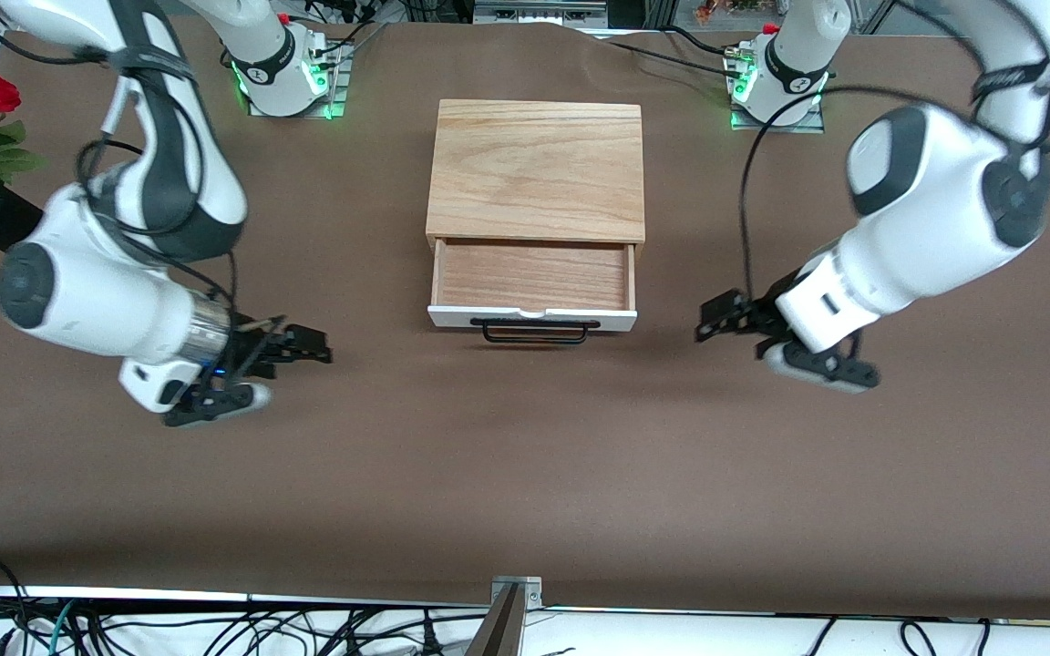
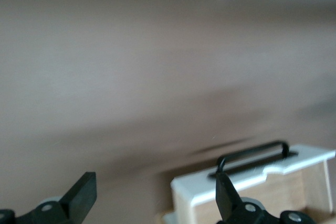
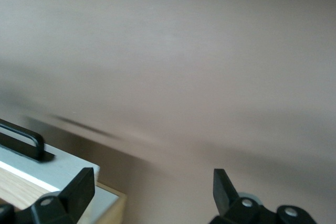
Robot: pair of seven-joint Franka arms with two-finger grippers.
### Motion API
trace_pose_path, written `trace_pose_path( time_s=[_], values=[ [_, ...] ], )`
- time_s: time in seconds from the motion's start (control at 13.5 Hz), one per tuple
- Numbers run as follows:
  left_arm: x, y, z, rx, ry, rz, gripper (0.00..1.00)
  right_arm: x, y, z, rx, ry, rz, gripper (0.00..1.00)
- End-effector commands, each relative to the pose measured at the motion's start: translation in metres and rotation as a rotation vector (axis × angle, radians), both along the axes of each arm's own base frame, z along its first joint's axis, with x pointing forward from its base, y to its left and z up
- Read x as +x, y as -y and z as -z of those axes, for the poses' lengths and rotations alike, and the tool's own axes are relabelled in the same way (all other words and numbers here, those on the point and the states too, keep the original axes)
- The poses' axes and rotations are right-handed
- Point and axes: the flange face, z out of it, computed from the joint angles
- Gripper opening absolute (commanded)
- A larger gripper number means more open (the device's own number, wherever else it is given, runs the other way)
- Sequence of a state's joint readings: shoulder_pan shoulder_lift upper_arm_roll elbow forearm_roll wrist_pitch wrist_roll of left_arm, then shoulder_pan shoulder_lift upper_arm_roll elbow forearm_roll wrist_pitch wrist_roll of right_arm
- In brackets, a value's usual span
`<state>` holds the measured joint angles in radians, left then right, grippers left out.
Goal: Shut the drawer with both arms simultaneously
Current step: 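Reach both grippers toward the black handle of the open drawer, then lower both grippers onto the drawer front beside the black handle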
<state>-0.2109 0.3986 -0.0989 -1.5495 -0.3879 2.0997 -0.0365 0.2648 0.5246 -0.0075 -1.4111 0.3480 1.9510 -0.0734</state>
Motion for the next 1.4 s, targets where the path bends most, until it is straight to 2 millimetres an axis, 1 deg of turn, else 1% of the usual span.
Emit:
trace_pose_path(
  time_s=[0.0, 0.07, 0.15, 0.22, 0.37, 0.52, 0.66, 0.81, 0.89, 1.11, 1.33],
  values=[
    [0.008, 0.067, 0.058, -0.064, 0.004, 0.02, 1.0, -0.001, -0.033, 0.021, 0.059, -0.009, 0.008, 1.0],
    [0.004, 0.089, 0.076, -0.087, -0.004, 0.011, 1.0, -0.002, -0.046, 0.033, 0.062, -0.006, -0.003, 1.0],
    [0.001, 0.1, 0.095, -0.094, -0.015, 0.018, 1.0, -0.005, -0.059, 0.041, 0.061, -0.003, -0.014, 1.0],
    [0.0, 0.102, 0.118, -0.088, -0.046, 0.018, 1.0, -0.011, -0.079, 0.051, 0.058, -0.007, -0.038, 1.0],
    [-0.012, 0.119, 0.117, -0.127, -0.092, 0.033, 1.0, -0.021, -0.106, 0.068, 0.051, -0.019, -0.073, 1.0],
    [-0.025, 0.126, 0.131, -0.126, -0.168, 0.074, 1.0, -0.031, -0.125, 0.08, 0.044, -0.035, -0.101, 1.0],
    [-0.034, 0.133, 0.14, -0.12, -0.2, 0.088, 1.0, -0.038, -0.139, 0.085, 0.045, -0.044, -0.12, 1.0],
    [-0.038, 0.129, 0.143, -0.112, -0.26, 0.116, 1.0, -0.045, -0.151, 0.091, 0.075, -0.075, -0.118, 1.0],
    [-0.041, 0.129, 0.142, -0.112, -0.28, 0.131, 1.0, -0.051, -0.162, 0.095, 0.086, -0.085, -0.124, 1.0],
    [-0.043, 0.128, 0.144, -0.108, -0.31, 0.147, 1.0, -0.059, -0.174, 0.104, 0.081, -0.1, -0.145, 1.0],
    [-0.043, 0.128, 0.147, -0.108, -0.312, 0.152, 1.0, -0.07, -0.184, 0.107, 0.074, -0.128, -0.178, 1.0]
  ],
)
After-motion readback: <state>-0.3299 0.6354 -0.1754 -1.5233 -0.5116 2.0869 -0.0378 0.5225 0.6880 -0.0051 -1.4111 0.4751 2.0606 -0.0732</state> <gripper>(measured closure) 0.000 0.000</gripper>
